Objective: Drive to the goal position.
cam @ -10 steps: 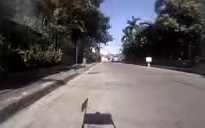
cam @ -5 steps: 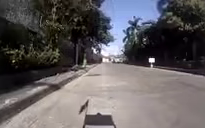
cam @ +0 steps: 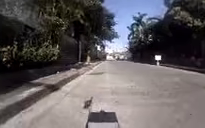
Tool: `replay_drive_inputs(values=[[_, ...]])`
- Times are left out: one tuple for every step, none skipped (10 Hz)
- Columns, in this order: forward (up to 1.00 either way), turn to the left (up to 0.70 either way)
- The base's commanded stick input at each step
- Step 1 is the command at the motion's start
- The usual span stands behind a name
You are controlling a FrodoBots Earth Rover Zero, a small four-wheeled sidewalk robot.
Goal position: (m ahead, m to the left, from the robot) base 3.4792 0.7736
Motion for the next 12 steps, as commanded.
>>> replay_drive_inputs(values=[[0.7, 0.08], [0.7, 0.04], [0.7, 0.01], [0.7, 0.0], [0.7, 0.0], [0.7, 0.0], [0.7, 0.0], [0.7, 0.0], [0.7, 0.0], [0.7, 0.0], [0.7, 0.0], [0.7, 0.0]])
